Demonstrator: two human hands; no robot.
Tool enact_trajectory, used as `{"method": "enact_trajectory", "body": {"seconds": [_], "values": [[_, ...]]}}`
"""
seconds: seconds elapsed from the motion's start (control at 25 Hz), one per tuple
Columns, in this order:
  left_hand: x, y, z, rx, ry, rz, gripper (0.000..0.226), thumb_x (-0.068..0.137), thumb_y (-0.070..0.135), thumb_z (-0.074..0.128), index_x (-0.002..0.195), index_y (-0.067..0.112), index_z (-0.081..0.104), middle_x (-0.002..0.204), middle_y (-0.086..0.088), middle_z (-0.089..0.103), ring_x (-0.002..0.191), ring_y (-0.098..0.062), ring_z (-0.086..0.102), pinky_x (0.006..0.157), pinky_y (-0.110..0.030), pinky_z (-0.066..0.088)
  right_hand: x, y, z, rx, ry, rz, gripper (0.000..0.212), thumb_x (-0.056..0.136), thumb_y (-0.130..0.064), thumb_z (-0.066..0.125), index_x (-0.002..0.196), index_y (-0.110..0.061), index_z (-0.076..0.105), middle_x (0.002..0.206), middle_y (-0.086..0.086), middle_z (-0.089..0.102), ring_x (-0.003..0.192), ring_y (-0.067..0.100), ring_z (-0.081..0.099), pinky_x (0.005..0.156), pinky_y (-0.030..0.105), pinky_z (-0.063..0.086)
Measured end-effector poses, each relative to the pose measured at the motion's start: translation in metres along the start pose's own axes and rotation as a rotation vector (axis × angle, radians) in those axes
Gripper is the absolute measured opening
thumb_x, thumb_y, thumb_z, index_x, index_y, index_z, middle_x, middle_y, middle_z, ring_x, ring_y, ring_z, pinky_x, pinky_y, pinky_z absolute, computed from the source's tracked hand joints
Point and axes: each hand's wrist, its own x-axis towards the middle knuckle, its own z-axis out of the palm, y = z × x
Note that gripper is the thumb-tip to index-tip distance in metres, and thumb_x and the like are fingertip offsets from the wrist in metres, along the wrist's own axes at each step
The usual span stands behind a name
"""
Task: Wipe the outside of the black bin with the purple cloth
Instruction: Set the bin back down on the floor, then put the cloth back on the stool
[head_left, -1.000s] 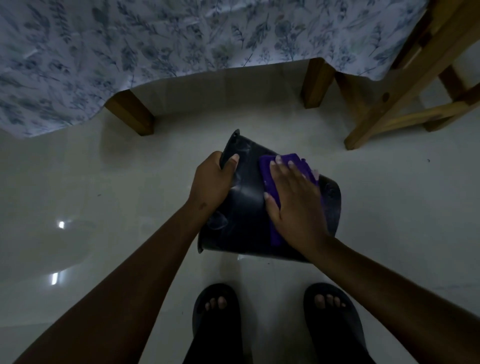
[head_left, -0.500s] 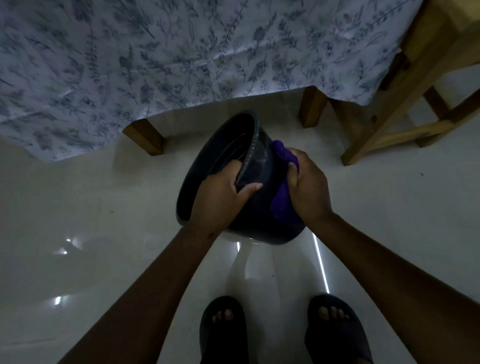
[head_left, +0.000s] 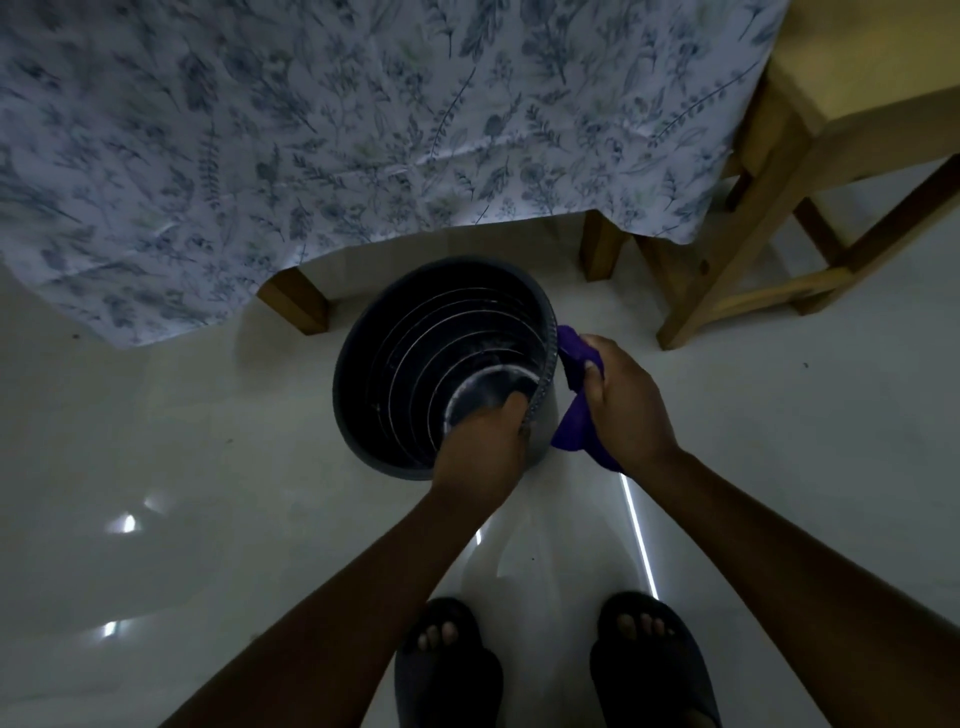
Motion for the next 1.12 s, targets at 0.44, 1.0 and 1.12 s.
{"method": "enact_trajectory", "body": {"seconds": [0.44,1.0,1.12], "values": [[0.010,0.039,0.014,-0.063,-0.275,-0.055,0.031,0.089,0.030,0.058,0.116,0.015,0.057,0.113,-0.007,0.069,0.105,-0.024,0.065,0.088,-0.033,0.053,0.003,-0.014,-0.094,0.158,0.204,0.058,0.042,0.101,-0.013,0.039,0.142,-0.017,0.041,0.140,-0.001,0.051,0.120,0.000,0.043,0.100,0.011,0.029],[0.137,0.164,-0.126,-0.243,0.116,0.130,0.027,0.087,0.040,0.061,0.104,0.019,0.058,0.092,0.003,0.065,0.084,-0.011,0.060,0.067,-0.022,0.045,0.111,-0.068,-0.277,-0.072,0.637,-0.122,0.044,0.099,-0.010,0.040,0.143,-0.008,0.039,0.147,0.011,0.045,0.134,0.022,0.043,0.111,0.033,0.034],[0.148,0.179,-0.140,-0.296,0.121,0.152,0.026,0.088,0.036,0.063,0.104,0.018,0.056,0.095,0.006,0.060,0.087,-0.009,0.057,0.068,-0.019,0.038,0.141,-0.053,-0.289,-0.356,0.580,-0.101,0.050,0.097,-0.007,0.044,0.146,-0.007,0.032,0.153,0.013,0.036,0.142,0.026,0.032,0.115,0.043,0.029]]}}
